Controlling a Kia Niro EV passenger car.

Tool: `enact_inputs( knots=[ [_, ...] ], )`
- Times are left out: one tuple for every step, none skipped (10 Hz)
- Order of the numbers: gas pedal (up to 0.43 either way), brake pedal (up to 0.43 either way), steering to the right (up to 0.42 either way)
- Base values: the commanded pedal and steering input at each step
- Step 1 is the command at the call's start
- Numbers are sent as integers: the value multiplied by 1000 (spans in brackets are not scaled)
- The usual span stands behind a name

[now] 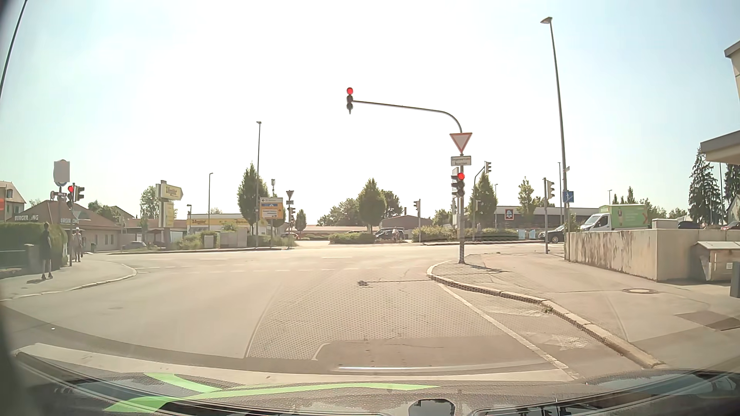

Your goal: Follow the waypoints while adhering to traffic rules and regulations

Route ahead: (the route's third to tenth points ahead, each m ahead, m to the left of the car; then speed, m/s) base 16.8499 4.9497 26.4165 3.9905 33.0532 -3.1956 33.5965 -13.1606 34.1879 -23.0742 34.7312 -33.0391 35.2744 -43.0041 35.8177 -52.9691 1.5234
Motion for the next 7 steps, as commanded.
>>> enact_inputs(
  knots=[
    [0,268,-19],
    [0,268,-19],
    [0,274,-19],
    [0,268,-19],
    [0,268,-20],
    [0,268,-20],
    [0,268,-20]
  ],
)
